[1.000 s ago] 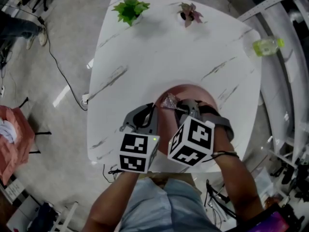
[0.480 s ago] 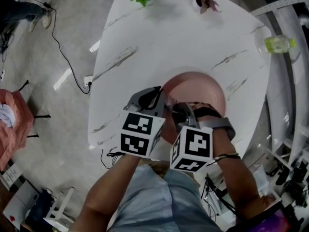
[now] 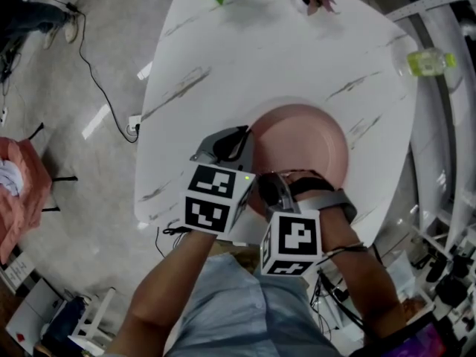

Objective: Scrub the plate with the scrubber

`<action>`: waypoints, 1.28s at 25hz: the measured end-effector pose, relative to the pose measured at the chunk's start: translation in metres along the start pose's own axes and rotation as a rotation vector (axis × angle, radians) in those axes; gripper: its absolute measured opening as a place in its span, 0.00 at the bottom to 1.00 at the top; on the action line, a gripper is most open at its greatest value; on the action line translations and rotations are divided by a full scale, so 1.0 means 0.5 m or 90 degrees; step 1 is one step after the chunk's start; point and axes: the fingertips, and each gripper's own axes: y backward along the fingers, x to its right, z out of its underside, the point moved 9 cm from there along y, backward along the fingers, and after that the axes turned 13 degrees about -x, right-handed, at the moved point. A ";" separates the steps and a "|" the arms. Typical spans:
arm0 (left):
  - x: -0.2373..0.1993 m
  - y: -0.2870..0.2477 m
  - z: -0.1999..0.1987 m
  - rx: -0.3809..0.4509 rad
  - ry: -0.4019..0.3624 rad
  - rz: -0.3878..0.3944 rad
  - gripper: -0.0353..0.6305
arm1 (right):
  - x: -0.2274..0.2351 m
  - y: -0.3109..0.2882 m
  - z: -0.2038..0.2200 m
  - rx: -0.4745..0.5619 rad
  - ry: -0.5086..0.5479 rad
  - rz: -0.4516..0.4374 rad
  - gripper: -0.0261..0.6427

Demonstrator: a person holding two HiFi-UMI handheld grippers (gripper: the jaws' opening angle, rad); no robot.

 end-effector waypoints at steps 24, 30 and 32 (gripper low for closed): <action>-0.006 -0.003 0.000 -0.012 0.005 -0.008 0.07 | -0.043 -0.002 0.088 -0.030 -0.158 -0.144 0.12; -0.011 -0.003 0.003 -0.009 0.022 0.000 0.07 | -0.022 -0.004 0.128 -0.057 -0.289 -0.123 0.12; -0.012 -0.003 0.004 -0.009 0.023 -0.001 0.07 | -0.013 -0.006 0.138 -0.064 -0.335 -0.118 0.12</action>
